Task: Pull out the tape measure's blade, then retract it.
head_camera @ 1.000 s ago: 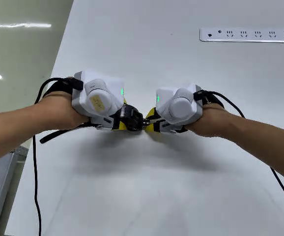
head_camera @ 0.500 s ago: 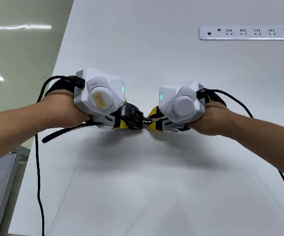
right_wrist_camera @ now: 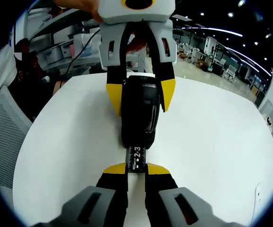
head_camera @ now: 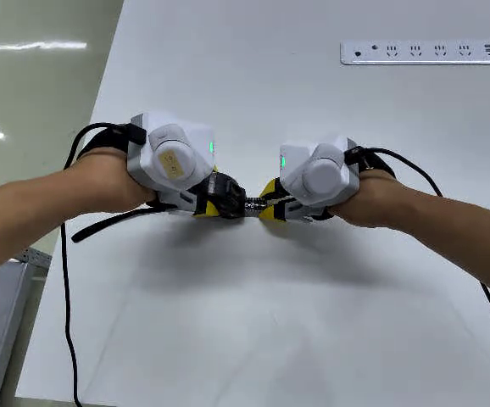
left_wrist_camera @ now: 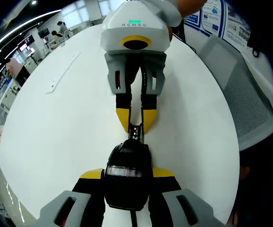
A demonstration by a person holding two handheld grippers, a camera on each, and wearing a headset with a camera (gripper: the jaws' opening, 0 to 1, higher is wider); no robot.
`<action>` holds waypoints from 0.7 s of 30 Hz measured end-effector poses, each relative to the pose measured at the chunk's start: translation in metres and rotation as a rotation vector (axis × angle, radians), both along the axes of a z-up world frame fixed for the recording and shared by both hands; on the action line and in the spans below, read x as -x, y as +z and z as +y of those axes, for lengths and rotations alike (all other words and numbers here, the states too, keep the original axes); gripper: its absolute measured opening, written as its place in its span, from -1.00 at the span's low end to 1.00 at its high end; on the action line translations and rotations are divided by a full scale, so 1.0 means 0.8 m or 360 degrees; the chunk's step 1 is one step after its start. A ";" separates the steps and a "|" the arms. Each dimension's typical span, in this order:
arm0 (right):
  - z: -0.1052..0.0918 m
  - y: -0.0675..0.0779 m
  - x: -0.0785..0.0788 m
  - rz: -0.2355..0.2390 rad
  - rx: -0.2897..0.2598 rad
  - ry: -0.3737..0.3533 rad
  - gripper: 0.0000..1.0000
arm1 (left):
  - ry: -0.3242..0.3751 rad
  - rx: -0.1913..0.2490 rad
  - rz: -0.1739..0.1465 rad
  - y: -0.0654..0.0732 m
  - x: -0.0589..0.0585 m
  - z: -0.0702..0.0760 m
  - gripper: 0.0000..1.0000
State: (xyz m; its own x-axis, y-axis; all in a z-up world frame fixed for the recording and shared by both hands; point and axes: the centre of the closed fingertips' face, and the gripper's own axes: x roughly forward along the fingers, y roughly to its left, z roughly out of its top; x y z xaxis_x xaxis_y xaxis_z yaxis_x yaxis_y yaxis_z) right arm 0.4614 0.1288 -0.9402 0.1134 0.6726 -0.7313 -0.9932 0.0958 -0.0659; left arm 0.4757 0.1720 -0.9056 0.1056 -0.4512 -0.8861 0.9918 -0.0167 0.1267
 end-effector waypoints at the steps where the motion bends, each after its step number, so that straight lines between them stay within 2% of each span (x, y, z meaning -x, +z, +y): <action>1: -0.001 0.000 0.000 0.0000 0.0001 -0.0002 -0.77 | 0.0002 -0.0002 0.0002 0.000 0.000 0.000 -0.36; 10: -0.007 0.000 0.000 0.0000 0.0008 -0.0007 -0.77 | 0.0001 -0.0003 0.0006 0.000 0.000 0.000 -0.36; 21: -0.027 0.000 0.001 0.0002 0.0028 -0.0030 -0.77 | -0.0001 -0.0020 0.0012 0.000 -0.001 0.000 -0.36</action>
